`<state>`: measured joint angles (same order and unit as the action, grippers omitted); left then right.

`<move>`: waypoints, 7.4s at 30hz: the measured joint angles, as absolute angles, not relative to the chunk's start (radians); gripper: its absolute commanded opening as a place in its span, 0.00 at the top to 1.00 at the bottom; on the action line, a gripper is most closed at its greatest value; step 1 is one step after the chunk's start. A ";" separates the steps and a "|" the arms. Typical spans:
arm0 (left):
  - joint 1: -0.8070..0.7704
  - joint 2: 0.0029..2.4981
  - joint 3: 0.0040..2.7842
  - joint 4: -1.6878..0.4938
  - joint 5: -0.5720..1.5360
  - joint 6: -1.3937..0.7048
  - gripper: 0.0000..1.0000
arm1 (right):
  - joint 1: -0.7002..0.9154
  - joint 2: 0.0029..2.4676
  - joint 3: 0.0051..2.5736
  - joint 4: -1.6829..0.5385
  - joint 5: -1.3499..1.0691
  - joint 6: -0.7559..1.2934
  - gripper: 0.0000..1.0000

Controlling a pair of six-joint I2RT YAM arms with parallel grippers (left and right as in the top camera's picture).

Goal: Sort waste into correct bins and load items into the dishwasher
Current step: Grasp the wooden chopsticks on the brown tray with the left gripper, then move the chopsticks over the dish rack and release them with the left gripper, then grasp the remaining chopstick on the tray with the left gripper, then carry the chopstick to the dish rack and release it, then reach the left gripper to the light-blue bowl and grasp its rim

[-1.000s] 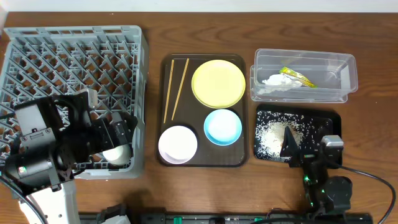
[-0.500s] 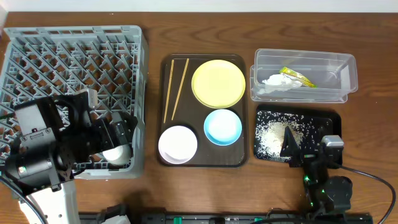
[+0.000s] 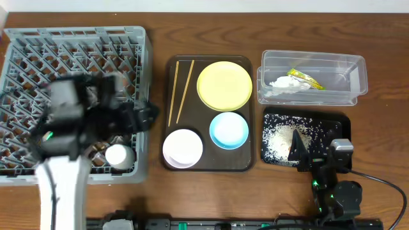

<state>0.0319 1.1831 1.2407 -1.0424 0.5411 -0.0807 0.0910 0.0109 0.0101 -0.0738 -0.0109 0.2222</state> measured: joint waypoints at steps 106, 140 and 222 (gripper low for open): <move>-0.213 1.953 1.217 -0.437 0.151 0.025 0.69 | 0.091 0.011 0.010 -0.074 -0.010 0.222 0.01; -0.094 1.606 1.234 -0.753 -0.202 0.035 0.83 | 0.091 0.011 0.010 -0.074 -0.010 0.222 0.01; -0.560 1.864 1.246 -0.820 0.226 -0.307 0.94 | 0.091 0.011 0.010 -0.074 -0.010 0.222 0.01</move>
